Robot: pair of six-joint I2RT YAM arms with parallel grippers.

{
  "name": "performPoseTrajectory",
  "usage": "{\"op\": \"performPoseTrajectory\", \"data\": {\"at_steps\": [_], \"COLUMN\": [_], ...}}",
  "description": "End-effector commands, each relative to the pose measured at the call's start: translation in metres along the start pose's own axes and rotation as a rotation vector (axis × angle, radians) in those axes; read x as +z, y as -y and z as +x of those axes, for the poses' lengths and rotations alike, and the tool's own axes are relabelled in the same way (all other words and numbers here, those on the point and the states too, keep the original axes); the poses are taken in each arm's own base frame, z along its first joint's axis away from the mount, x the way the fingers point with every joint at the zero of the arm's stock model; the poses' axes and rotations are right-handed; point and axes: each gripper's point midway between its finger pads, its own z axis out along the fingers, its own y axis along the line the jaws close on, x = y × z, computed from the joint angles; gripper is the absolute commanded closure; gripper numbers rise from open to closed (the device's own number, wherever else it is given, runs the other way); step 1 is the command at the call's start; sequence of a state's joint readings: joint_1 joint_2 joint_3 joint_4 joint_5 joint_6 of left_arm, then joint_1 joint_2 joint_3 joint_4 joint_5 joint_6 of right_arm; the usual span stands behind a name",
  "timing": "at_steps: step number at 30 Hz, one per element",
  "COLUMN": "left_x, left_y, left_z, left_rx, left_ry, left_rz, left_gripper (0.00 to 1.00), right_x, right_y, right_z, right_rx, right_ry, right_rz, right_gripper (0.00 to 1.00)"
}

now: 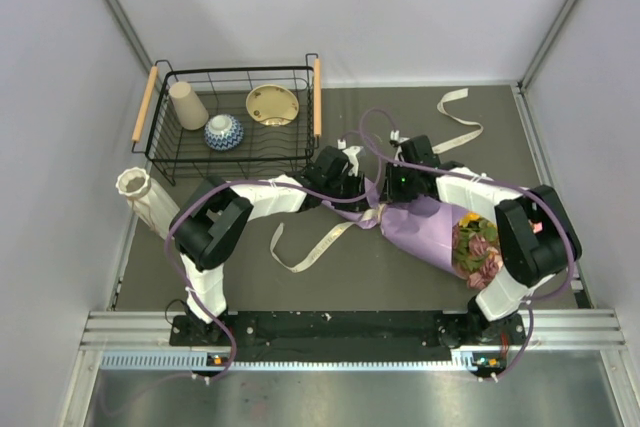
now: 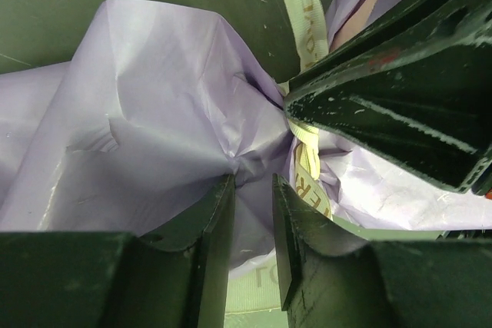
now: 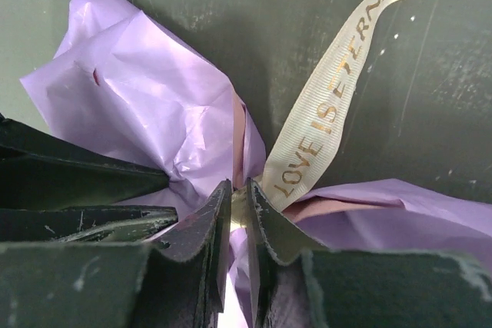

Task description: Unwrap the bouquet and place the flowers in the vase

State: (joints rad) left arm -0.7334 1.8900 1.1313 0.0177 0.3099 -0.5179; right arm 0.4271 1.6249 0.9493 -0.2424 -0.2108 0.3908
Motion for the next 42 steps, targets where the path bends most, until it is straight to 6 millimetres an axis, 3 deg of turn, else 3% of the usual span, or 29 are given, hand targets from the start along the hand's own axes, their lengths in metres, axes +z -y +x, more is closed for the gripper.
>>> {"op": "performPoseTrajectory", "data": {"at_steps": [1, 13, 16, 21, 23, 26, 33, 42], "left_x": [0.000, 0.001, 0.001, 0.003, 0.003, 0.004, 0.006, 0.010], "left_y": [0.002, 0.000, -0.001, -0.002, -0.002, -0.002, -0.005, -0.010], "left_z": [0.003, 0.004, 0.005, 0.006, 0.008, 0.009, 0.011, 0.018], "left_rx": [0.013, 0.009, 0.009, 0.005, 0.001, -0.002, -0.009, -0.015], "left_ry": [-0.009, -0.014, -0.013, -0.017, -0.022, -0.024, -0.031, -0.051], "left_rz": [0.015, 0.011, 0.008, 0.006, 0.009, 0.009, 0.005, -0.007], "left_gripper": [0.67, 0.66, 0.65, 0.63, 0.62, 0.62, 0.62, 0.60], "right_x": [-0.001, -0.006, -0.009, -0.011, -0.013, -0.018, -0.030, -0.037], "right_y": [-0.015, -0.001, 0.002, 0.007, 0.009, 0.010, -0.004, -0.002], "right_z": [-0.002, 0.010, 0.014, 0.013, 0.010, 0.002, -0.022, -0.028], "right_rx": [-0.077, -0.166, -0.200, -0.230, -0.230, -0.226, -0.212, -0.181], "right_ry": [-0.001, -0.022, -0.023, -0.009, -0.002, 0.032, 0.106, 0.143], "right_rz": [-0.022, 0.125, 0.157, 0.211, 0.224, 0.250, 0.226, 0.253], "right_gripper": [0.82, 0.72, 0.64, 0.64, 0.66, 0.77, 0.96, 1.00]}}
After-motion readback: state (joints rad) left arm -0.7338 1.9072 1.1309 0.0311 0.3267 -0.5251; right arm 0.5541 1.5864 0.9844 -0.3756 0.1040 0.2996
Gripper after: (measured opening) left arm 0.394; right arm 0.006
